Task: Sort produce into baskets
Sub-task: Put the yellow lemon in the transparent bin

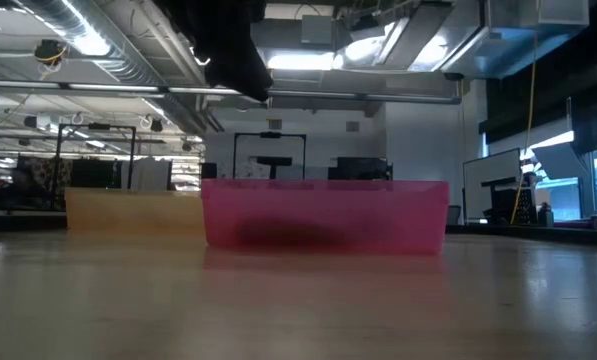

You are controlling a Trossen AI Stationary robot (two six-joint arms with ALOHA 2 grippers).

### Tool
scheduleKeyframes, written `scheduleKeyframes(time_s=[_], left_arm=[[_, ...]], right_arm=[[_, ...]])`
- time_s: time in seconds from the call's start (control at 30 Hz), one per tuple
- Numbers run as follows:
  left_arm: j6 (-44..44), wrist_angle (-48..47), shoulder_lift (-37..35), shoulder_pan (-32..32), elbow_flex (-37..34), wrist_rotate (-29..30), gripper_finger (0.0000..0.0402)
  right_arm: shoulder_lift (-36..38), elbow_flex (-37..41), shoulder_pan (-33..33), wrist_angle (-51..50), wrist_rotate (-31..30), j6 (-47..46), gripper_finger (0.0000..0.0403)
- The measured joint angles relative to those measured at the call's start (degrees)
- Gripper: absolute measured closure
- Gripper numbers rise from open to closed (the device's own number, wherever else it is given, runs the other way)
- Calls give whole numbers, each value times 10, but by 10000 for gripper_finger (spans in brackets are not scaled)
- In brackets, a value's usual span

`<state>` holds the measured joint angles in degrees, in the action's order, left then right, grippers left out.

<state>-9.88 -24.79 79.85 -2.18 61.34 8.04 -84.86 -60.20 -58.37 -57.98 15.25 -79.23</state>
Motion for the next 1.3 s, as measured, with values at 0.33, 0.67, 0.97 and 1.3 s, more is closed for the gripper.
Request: scheduleKeyframes(time_s=[0.33, 0.67, 0.97, 1.3], left_arm=[[15, 2, 0, 3, 0, 29, 192], [19, 2, 0, 3, 0, 29, 192], [20, 2, 0, 3, 0, 29, 192], [19, 2, 0, 3, 0, 29, 192]], right_arm=[[-57, 0, -53, 0, -11, 14, 73], [-109, 0, -77, 6, -23, 45, 78], [-136, -2, -76, 5, -32, 64, 174], [-135, -1, -55, -30, -61, 58, 232]])
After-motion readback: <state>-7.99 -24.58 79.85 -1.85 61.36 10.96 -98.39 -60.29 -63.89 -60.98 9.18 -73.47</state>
